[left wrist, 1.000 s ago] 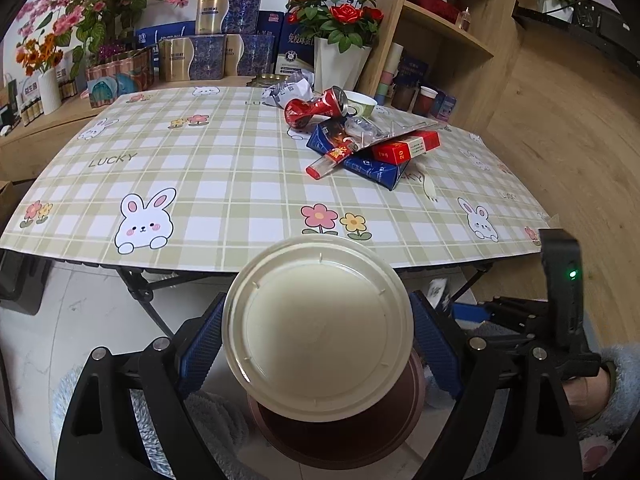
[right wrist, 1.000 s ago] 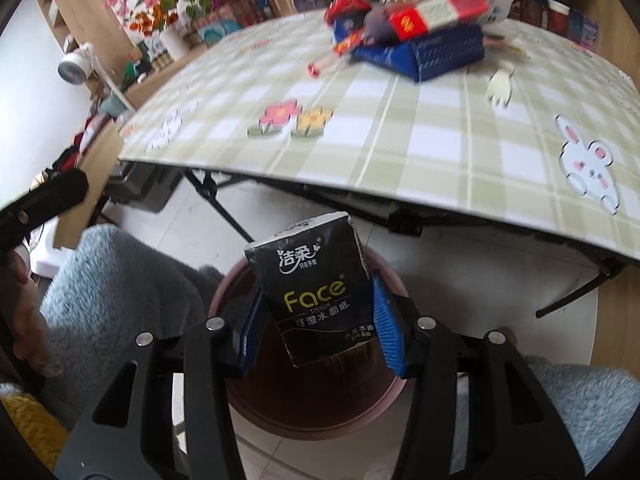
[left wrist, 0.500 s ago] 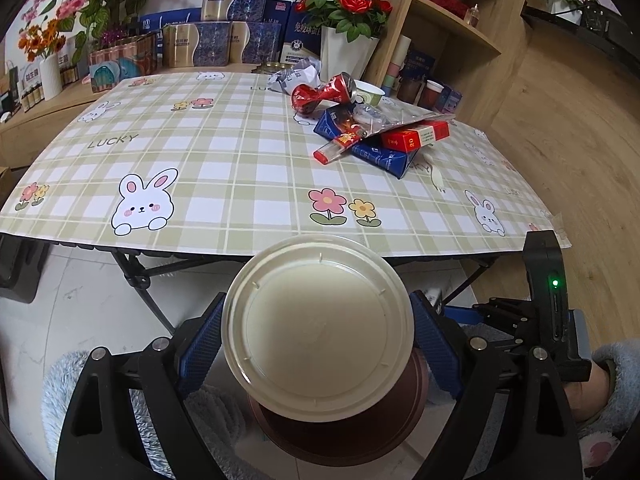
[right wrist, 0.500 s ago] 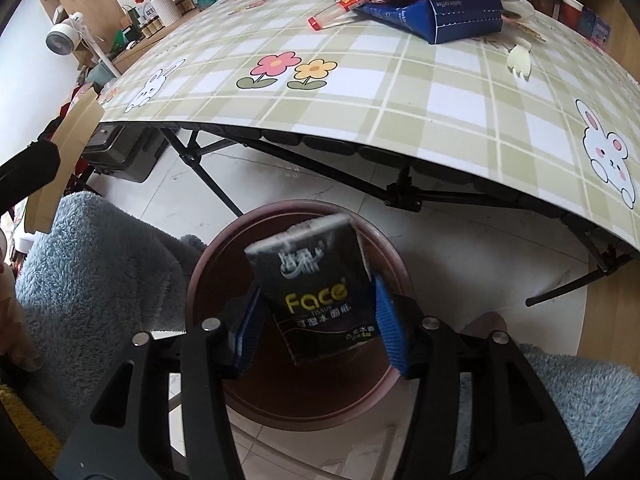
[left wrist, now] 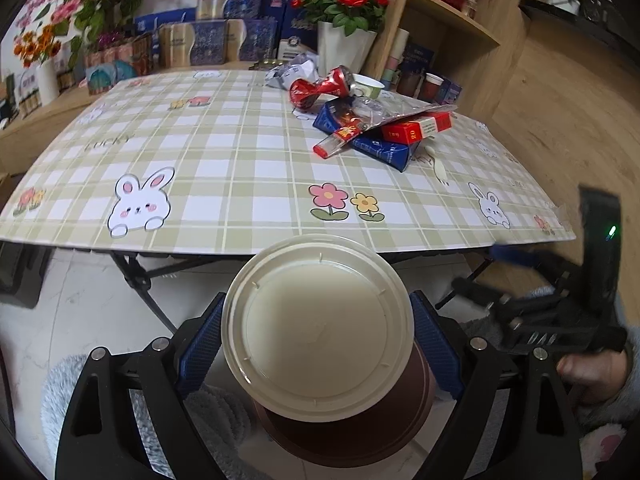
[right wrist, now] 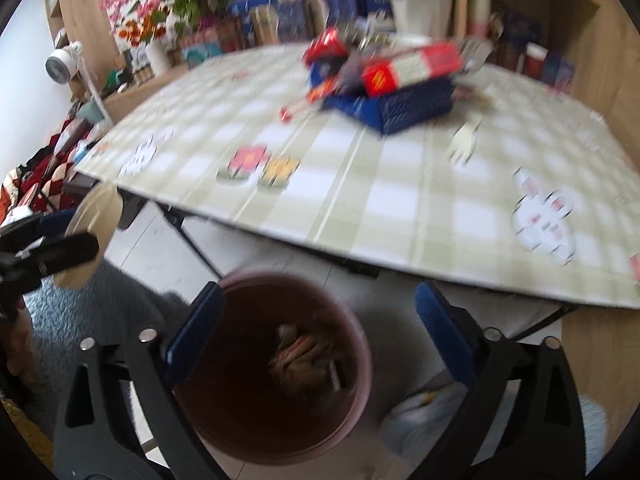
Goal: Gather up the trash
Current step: 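Lower the white lid into the bin and open the left gripper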
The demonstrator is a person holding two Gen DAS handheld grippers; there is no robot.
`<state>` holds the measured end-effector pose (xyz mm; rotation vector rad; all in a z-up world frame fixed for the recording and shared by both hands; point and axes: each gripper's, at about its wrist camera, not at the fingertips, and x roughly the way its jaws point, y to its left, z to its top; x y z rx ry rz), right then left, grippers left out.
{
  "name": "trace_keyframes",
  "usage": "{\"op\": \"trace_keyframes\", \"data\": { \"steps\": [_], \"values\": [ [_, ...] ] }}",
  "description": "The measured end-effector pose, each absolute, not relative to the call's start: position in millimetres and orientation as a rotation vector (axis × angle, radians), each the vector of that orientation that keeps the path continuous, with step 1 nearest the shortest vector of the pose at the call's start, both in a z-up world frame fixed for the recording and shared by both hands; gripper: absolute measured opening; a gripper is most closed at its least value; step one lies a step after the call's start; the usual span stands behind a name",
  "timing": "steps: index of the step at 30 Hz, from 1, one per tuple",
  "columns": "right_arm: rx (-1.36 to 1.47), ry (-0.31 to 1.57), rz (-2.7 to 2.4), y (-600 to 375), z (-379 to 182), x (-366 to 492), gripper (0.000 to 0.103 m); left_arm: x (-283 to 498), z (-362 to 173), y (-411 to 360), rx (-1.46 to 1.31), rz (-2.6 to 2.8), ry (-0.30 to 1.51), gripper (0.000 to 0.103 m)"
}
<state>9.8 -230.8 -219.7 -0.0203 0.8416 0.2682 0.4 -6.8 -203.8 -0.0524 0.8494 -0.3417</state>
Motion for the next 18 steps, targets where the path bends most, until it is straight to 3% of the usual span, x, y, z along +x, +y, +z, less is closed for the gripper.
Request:
{"op": "trace_keyframes", "data": {
  "steps": [8, 18],
  "values": [
    [-0.180, 0.629, 0.208, -247.9, -188.9, -8.0, 0.097, 1.5, -202.0, -15.1, 0.034, -0.420, 0.824, 0.086],
    [-0.224, 0.660, 0.209, -236.3, -206.4, -11.9, 0.097, 4.5, -238.0, -37.8, 0.067, -0.502, 0.955, 0.086]
  ]
}}
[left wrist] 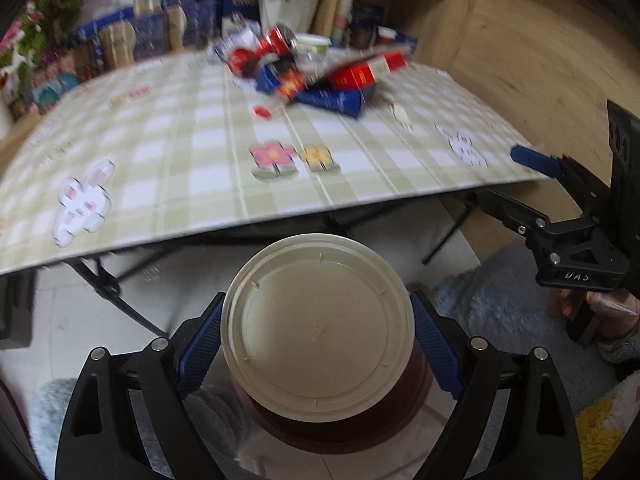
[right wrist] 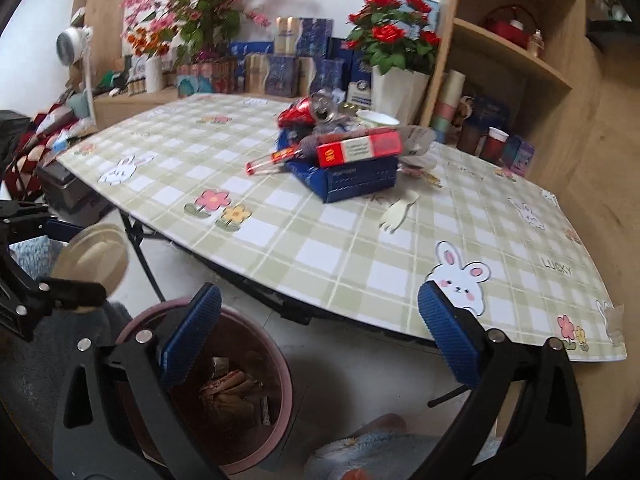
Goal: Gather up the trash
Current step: 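Lower the white lid into the bin and open the left gripper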
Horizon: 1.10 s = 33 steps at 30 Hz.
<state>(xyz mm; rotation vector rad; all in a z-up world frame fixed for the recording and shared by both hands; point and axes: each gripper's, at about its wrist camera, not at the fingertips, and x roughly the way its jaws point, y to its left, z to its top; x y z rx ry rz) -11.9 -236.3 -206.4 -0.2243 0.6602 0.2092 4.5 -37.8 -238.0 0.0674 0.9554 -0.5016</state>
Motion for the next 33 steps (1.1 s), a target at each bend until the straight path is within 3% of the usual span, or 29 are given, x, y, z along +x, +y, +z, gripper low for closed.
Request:
{"op": "trace_keyframes", "data": {
  "steps": [14, 33],
  "values": [
    [-0.226, 0.679, 0.212, -233.8, -211.0, -10.2, 0.097, 9.9, -240.7, -25.8, -0.014, -0.486, 0.975, 0.094],
    [-0.169, 0.706, 0.176, -246.5, -213.3, -2.7, 0.097, 12.4, -227.1, -1.7, -0.086, -0.338, 0.885, 0.094]
  ]
}}
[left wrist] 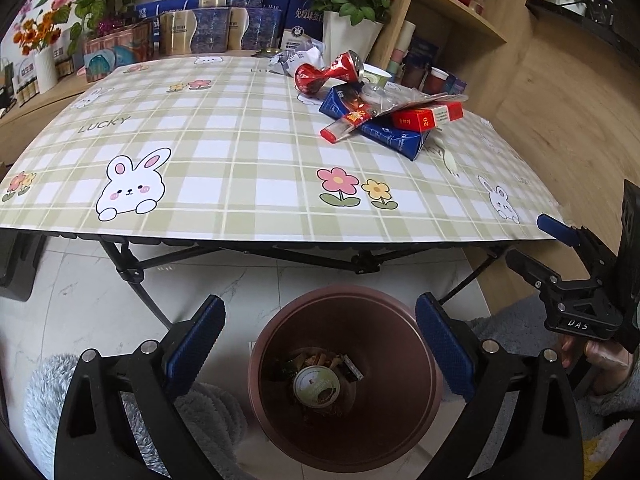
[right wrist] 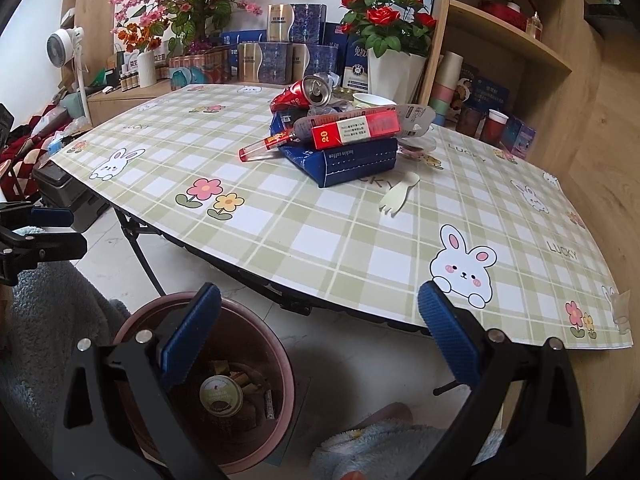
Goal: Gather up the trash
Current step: 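Lower the white lid into the bin and open the left gripper, then grasp the clear blister pack with floral card using the right gripper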
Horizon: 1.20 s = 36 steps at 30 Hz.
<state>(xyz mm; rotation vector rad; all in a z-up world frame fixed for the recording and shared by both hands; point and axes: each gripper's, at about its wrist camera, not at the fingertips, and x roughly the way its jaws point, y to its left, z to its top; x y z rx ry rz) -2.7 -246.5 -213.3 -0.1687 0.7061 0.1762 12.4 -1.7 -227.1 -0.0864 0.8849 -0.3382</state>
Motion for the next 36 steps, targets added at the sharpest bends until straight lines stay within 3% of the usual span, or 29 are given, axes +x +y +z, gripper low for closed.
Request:
{"op": "trace_keyframes", "data": {
  "steps": [21, 36],
  "values": [
    [-0.049, 0.714, 0.168, -264.3, -211.9, 17.4, 0.097, 16.6, -224.3, -4.4, -0.086, -0.349, 0.881, 0.094],
    [0.165, 0.732, 0.098, -296.2, -171.4, 122.6, 0.097, 92.3, -187.8, -7.6, -0.074, -0.356, 0.758, 0.094]
  ]
}}
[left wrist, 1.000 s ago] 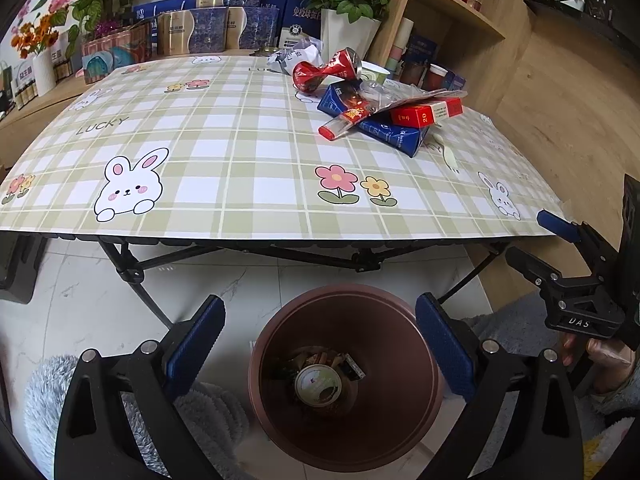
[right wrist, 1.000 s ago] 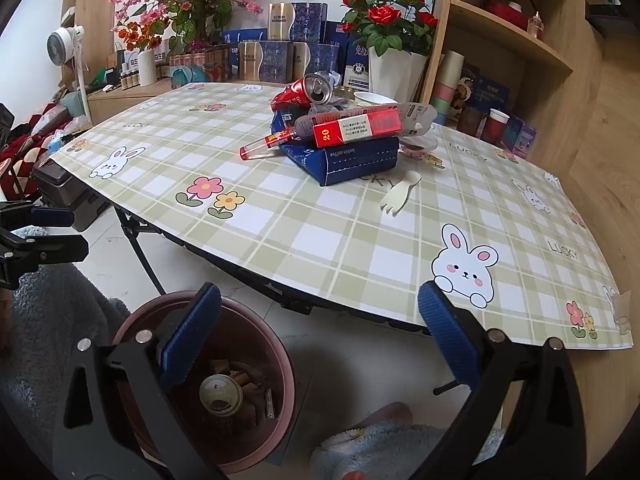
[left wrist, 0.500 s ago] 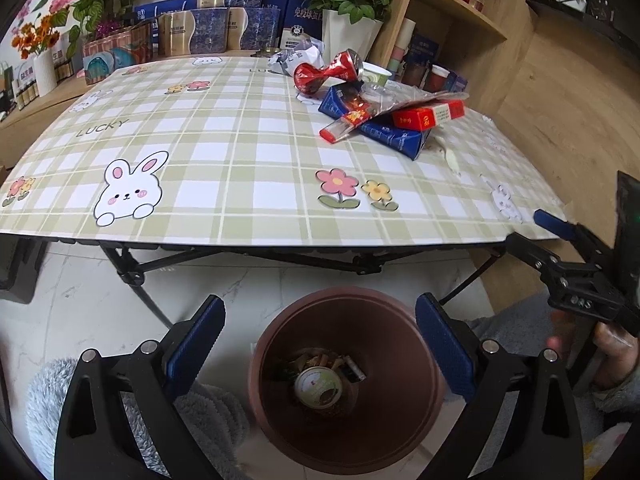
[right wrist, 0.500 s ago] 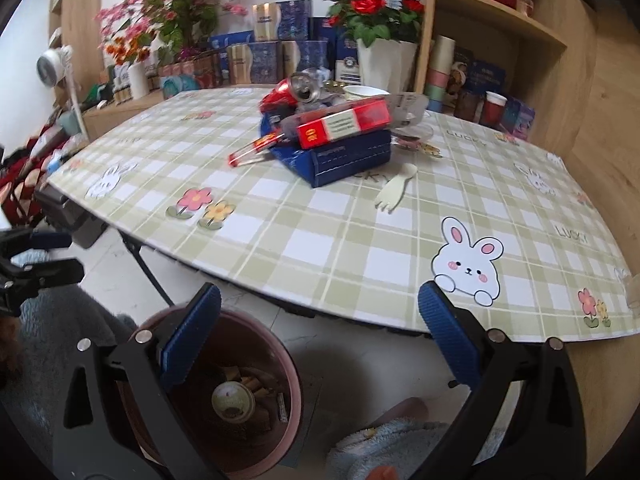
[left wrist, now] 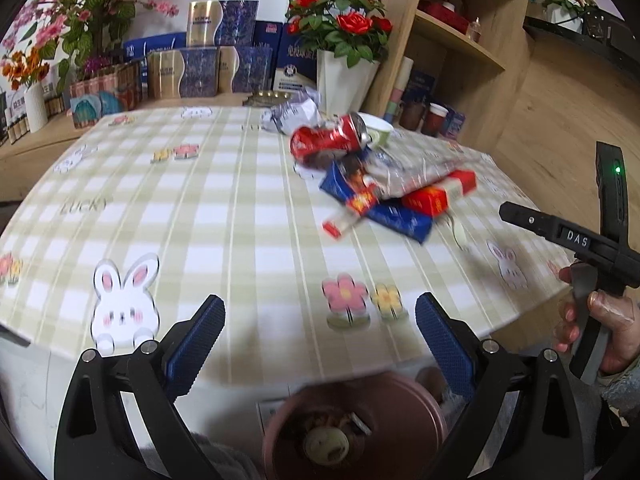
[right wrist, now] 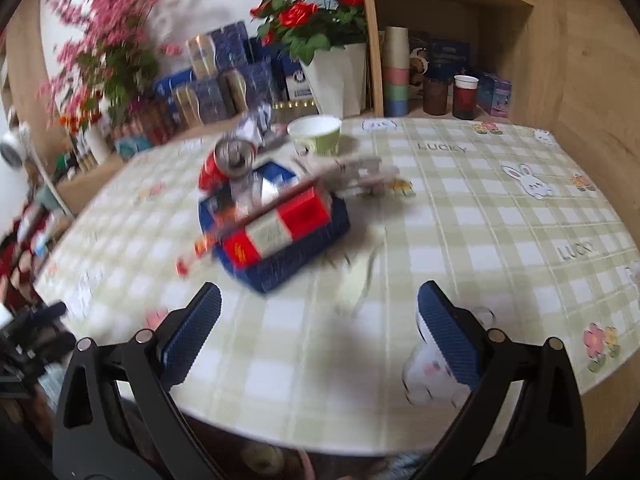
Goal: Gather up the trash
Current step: 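Grasp the clear blister pack with floral card using the right gripper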
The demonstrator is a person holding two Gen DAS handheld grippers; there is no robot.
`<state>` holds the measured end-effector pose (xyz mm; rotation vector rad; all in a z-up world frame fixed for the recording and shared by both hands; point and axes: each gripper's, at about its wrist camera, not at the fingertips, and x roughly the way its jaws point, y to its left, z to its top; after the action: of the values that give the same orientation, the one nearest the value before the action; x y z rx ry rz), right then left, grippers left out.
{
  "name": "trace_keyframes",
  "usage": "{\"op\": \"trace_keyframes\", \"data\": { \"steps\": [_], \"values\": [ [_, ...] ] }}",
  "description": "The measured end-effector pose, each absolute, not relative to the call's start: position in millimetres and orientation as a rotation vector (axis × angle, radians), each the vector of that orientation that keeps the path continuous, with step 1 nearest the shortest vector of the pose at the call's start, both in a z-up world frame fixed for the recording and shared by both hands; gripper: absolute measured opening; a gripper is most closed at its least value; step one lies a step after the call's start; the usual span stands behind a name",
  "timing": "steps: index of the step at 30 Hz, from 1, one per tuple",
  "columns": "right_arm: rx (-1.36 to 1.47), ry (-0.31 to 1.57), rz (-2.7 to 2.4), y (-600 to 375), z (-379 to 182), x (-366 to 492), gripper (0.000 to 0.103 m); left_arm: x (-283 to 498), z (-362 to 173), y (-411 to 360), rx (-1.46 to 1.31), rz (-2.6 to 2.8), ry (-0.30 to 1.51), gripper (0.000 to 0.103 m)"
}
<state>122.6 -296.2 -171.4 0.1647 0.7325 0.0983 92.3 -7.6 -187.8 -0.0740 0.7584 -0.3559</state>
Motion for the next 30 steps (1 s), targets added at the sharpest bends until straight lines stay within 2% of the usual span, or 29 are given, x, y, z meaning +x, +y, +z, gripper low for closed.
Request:
{"op": "trace_keyframes", "data": {
  "steps": [4, 9, 14, 23, 26, 28, 30],
  "values": [
    [0.211, 0.748, 0.129, -293.3, -170.8, 151.4, 0.085, 109.2, -187.8, -10.6, -0.073, -0.354, 0.754, 0.094],
    [0.297, 0.705, 0.109, -308.2, -161.2, 170.8, 0.085, 117.3, -193.1, -13.4, -0.078, -0.356, 0.756, 0.094],
    [0.514, 0.764, 0.145, -337.9, -174.1, 208.6, 0.085, 121.1, -203.2, -17.7, -0.053, -0.354, 0.774, 0.094],
    [0.578, 0.913, 0.136, -324.9, -198.9, 262.9, 0.082, 122.7, -206.8, -24.1, -0.029, -0.357, 0.763, 0.094],
    [0.608, 0.960, 0.092, -326.8, -209.0, 270.3, 0.065, 124.3, -207.1, -24.2, -0.031, -0.356, 0.765, 0.094],
    [0.608, 0.970, 0.053, -329.7, -209.2, 269.4, 0.048, 124.6, -206.4, -24.0, -0.027, -0.354, 0.763, 0.094],
    [0.611, 0.958, 0.054, -333.2, -206.3, 266.0, 0.040, 125.1, -205.6, -23.7, -0.024, -0.353, 0.761, 0.094]
  ]
}}
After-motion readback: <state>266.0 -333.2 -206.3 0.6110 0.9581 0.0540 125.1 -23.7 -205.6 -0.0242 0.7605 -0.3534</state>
